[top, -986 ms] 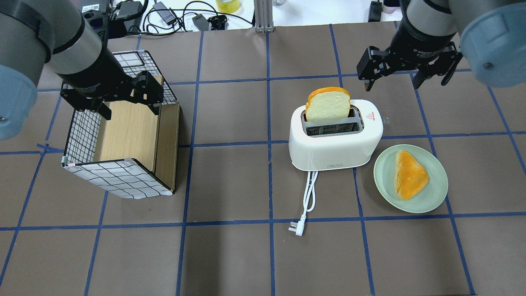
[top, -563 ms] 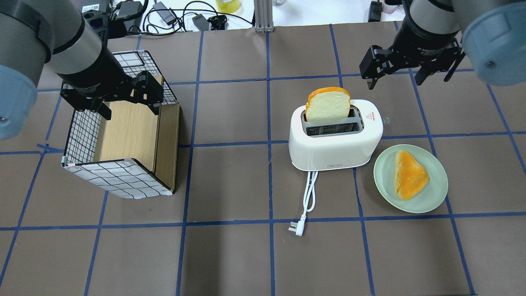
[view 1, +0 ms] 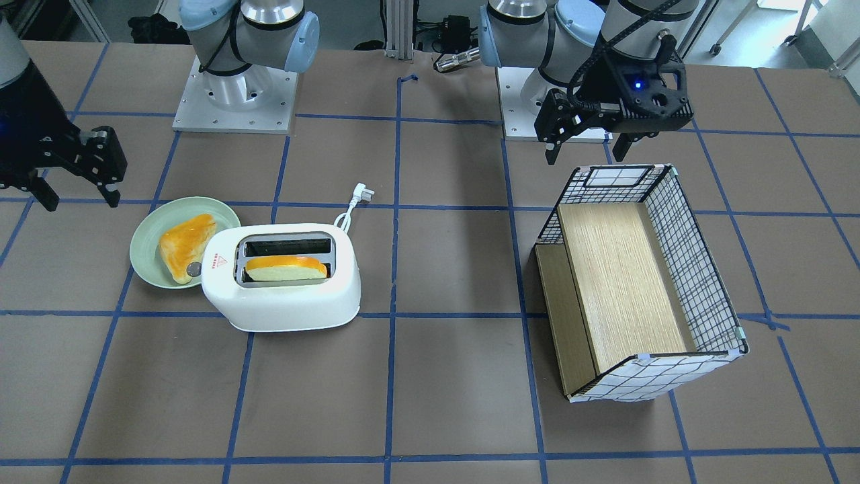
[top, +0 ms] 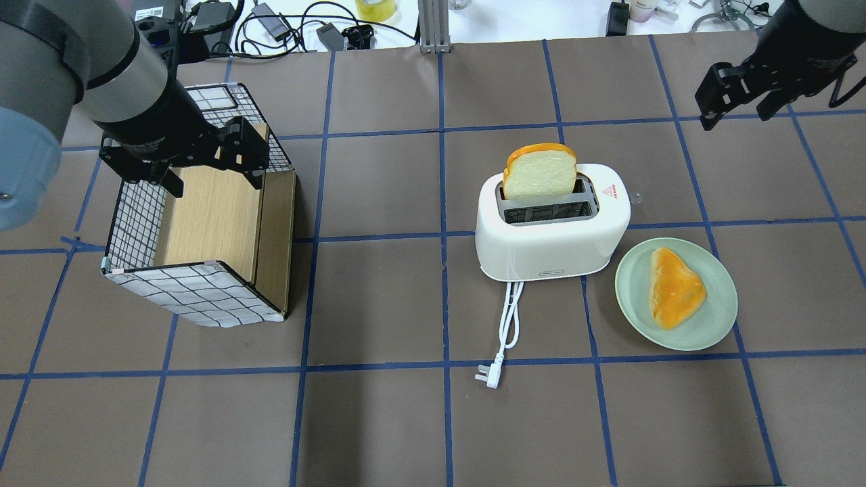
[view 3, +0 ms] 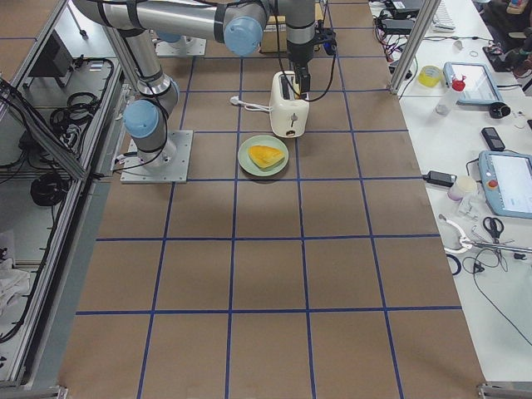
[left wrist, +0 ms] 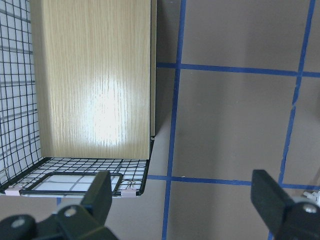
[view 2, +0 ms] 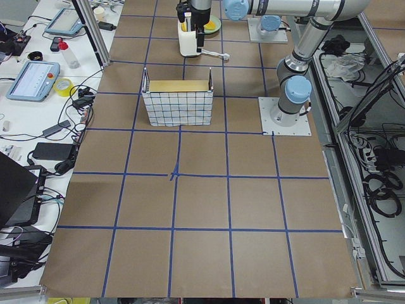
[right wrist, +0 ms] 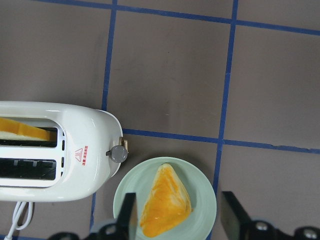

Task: Press toaster with right arm
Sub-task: 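Move the right gripper outward and down beside the white toaster's lever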

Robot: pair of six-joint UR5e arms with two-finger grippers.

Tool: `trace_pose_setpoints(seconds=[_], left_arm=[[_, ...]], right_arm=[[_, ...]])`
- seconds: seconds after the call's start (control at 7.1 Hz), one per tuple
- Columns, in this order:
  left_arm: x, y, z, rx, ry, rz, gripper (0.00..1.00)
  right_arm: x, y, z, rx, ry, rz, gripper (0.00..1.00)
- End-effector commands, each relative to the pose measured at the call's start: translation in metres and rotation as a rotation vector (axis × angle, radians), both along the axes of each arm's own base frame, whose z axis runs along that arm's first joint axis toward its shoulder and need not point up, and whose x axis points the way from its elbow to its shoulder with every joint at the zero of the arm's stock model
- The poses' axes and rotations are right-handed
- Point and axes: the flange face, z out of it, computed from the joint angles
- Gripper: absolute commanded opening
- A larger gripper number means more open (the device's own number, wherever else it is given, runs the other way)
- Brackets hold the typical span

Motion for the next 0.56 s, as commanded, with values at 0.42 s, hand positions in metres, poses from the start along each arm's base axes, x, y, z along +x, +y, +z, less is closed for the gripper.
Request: trace_pose_setpoints(seconds=[0.42], left_arm=[[0.000, 0.000, 0.000, 0.000, 0.000, 0.000, 1.00]], right_arm=[[0.010, -0.019, -0.092, 0.106, -0.324, -0.032, 0.00]])
